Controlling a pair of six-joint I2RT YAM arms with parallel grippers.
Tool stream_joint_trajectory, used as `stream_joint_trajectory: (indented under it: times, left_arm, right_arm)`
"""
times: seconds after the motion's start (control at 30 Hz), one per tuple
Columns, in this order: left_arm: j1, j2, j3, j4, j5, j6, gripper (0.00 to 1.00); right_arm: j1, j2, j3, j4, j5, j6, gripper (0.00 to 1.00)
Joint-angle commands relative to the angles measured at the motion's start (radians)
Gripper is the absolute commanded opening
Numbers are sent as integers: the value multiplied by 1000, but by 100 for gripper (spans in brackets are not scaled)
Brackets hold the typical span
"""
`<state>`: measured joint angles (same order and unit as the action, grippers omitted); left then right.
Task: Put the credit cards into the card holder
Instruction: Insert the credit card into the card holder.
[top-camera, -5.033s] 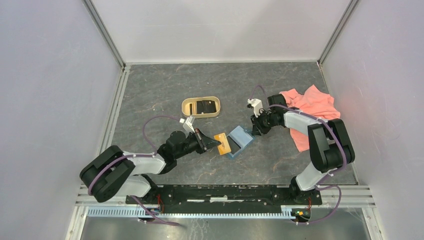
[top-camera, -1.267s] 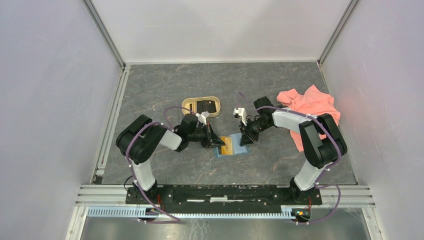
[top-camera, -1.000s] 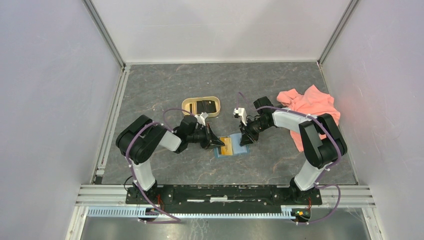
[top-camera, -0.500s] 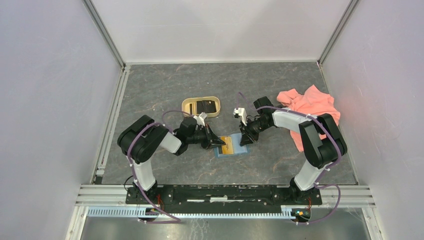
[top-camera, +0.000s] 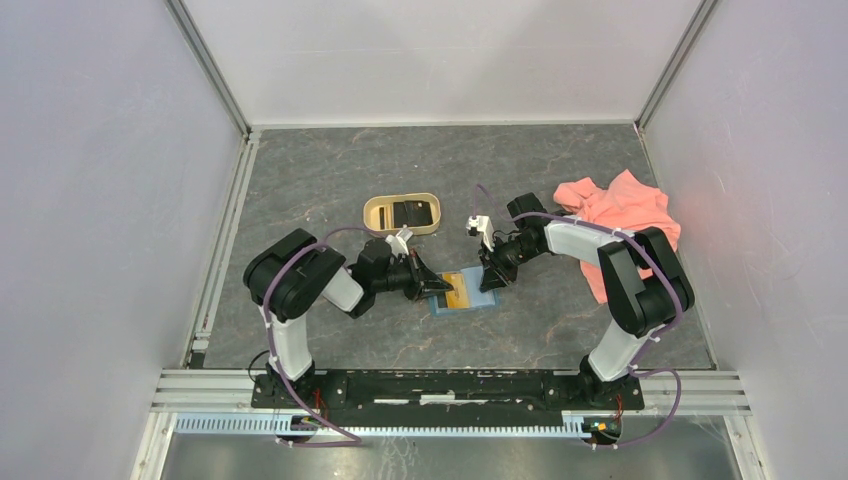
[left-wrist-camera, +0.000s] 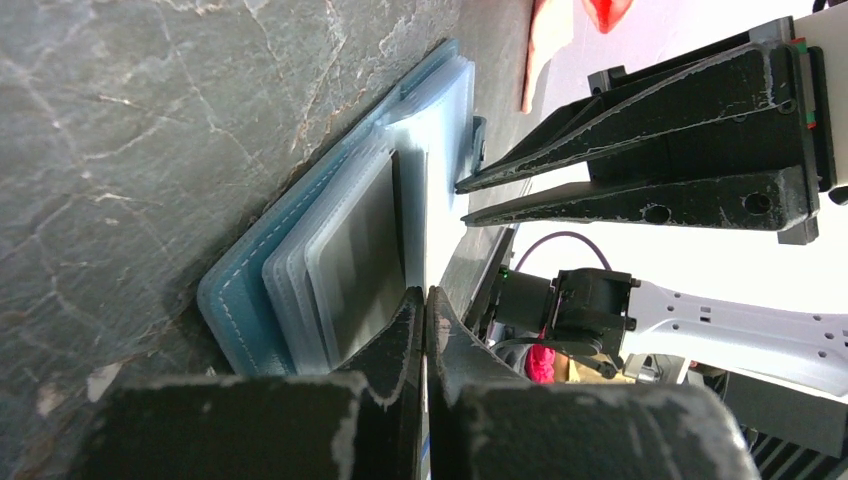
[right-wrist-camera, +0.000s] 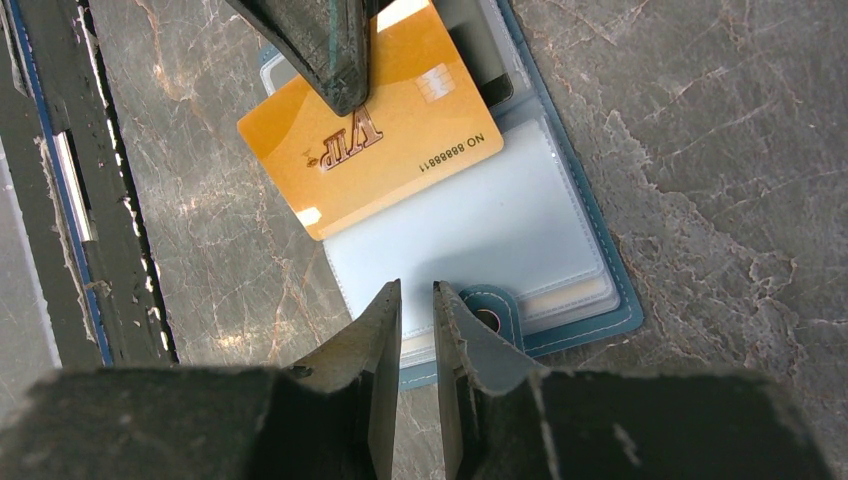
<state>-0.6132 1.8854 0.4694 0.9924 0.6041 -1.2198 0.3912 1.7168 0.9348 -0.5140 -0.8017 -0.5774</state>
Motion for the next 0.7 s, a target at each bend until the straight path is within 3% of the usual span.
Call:
stream_joint_trajectory:
  times: [0.0, 0.17, 0.43, 0.67]
  left_arm:
    - [-5, 37, 6, 96, 34, -44, 2]
    - [-5, 53, 17, 80, 30, -45, 2]
    - [-5, 0, 65, -103, -39, 47, 2]
    - [-11, 32, 95, -100, -48, 43, 2]
  right_arm:
    - [9, 21, 13, -14, 65, -18, 24]
    - [8, 18, 13, -14, 65, -19, 24]
    - [9, 18, 13, -15, 64, -19, 24]
    - [8, 17, 13, -14, 64, -22, 24]
